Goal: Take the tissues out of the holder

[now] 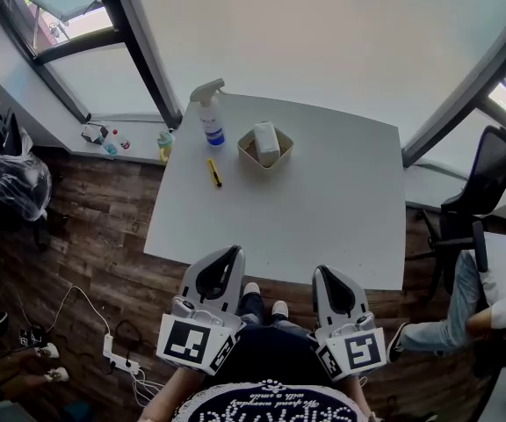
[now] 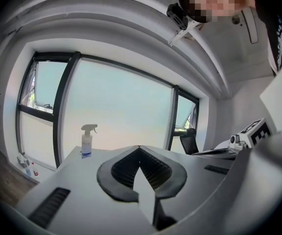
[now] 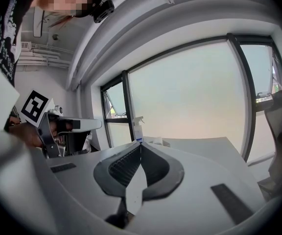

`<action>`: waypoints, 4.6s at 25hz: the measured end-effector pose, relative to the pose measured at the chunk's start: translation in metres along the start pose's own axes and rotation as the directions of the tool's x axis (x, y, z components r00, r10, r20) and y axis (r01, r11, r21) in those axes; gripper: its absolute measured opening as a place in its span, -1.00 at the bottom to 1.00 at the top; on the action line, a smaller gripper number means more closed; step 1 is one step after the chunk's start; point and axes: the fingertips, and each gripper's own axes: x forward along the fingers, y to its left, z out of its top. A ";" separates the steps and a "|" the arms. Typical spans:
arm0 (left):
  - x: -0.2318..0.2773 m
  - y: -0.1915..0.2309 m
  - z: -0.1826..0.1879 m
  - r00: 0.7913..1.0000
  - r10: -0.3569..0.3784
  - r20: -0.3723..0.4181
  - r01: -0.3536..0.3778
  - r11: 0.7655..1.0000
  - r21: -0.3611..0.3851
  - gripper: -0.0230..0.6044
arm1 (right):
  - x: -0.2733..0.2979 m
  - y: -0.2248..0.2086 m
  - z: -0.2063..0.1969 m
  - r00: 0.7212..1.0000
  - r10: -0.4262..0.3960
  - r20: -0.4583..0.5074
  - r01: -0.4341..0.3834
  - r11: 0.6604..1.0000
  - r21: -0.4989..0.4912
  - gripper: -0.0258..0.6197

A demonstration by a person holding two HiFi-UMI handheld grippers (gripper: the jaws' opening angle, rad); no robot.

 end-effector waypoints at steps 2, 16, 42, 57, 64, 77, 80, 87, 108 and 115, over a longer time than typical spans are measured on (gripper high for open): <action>-0.001 0.004 -0.002 1.000 -0.004 -0.001 0.004 1.000 -0.001 -0.92 | 0.003 0.002 -0.002 1.000 -0.010 -0.002 0.010 1.000 -0.001 -0.89; -0.008 0.031 -0.010 1.000 0.024 -0.014 -0.025 0.999 -0.039 -0.92 | 0.013 0.012 -0.006 0.999 -0.027 -0.028 0.027 1.000 -0.003 -0.89; 0.032 0.114 0.039 0.964 0.258 0.065 -0.253 0.965 -0.074 -0.92 | 0.087 -0.038 0.014 0.994 0.081 -0.068 -0.081 0.997 0.000 -0.89; 0.087 0.062 0.003 0.991 0.127 -0.046 -0.127 0.992 0.014 -0.92 | 0.105 -0.051 0.007 0.991 0.103 -0.084 -0.104 0.995 -0.005 -0.89; 0.091 0.075 -0.001 0.994 0.086 -0.070 -0.087 0.996 -0.007 -0.92 | 0.104 -0.037 0.013 0.998 0.037 -0.047 -0.036 0.999 0.017 -0.89; 0.088 0.095 -0.004 0.996 -0.031 -0.084 0.028 0.999 -0.030 -0.92 | 0.109 0.003 0.020 0.999 -0.048 -0.006 0.048 0.999 -0.008 -0.89; 0.085 0.096 -0.006 0.994 -0.051 -0.092 0.048 0.998 -0.034 -0.92 | 0.114 0.009 0.028 0.998 -0.065 0.024 0.066 0.997 -0.046 -0.88; 0.077 0.098 -0.009 0.993 -0.063 -0.095 0.058 0.997 -0.052 -0.92 | 0.147 0.003 0.041 0.998 -0.046 0.038 0.049 0.996 -0.079 -0.42; 0.056 0.125 -0.007 0.991 0.110 -0.071 -0.115 0.991 -0.074 -0.92 | 0.281 -0.060 -0.020 0.969 -0.035 -0.246 0.014 0.996 -0.087 0.03; 0.053 0.127 -0.007 0.985 0.157 -0.070 -0.162 0.984 -0.077 -0.92 | 0.309 -0.072 -0.029 0.956 -0.052 -0.287 0.027 0.995 -0.092 0.03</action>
